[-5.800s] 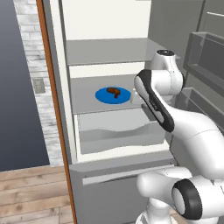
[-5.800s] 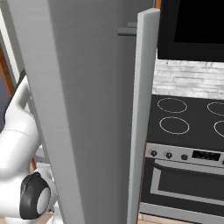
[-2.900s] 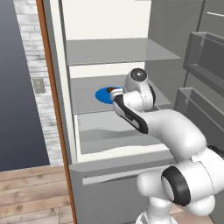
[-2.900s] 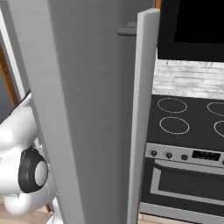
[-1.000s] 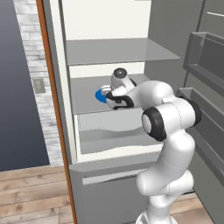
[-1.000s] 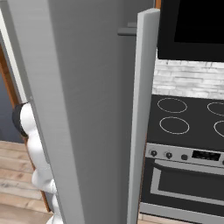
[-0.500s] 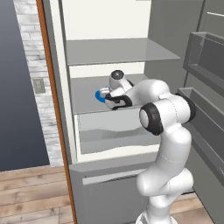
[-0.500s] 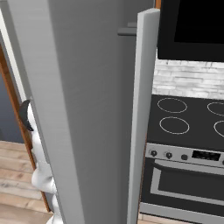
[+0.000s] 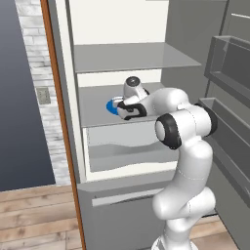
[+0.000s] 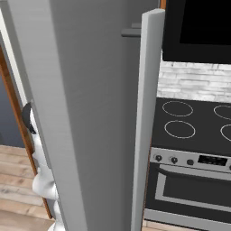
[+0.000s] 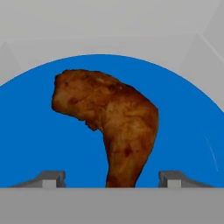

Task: Retrieve the chicken drumstick from the fridge and place it on the cutting board.

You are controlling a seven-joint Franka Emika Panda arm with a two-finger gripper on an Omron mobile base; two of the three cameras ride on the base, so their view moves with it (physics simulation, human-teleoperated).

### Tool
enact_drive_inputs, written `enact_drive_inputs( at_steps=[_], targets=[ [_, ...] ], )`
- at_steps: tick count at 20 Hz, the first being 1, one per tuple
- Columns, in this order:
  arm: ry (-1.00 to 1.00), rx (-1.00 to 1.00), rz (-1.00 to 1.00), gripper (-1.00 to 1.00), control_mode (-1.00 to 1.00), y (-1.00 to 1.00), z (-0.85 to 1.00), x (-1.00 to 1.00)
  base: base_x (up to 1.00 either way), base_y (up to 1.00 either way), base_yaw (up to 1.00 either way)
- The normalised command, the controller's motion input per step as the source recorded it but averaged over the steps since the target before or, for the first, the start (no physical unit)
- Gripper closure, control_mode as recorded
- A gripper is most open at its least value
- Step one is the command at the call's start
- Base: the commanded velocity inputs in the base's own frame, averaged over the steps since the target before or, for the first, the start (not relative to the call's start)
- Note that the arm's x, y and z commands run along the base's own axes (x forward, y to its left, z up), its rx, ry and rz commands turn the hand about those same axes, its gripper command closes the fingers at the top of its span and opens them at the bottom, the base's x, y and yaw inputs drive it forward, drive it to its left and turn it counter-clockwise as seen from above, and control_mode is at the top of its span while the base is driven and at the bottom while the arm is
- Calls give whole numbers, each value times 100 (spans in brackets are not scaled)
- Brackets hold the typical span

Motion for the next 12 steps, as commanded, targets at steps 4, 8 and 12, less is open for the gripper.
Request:
enact_drive_inputs(
  at_steps=[4,8,12],
  targets=[
    [0,1,0,100,-100,0,-6,0,0,0,0],
    [0,0,0,100,-100,0,0,1,0,0,0],
    [-1,0,0,100,-100,0,4,0,0,0,0]
  ],
)
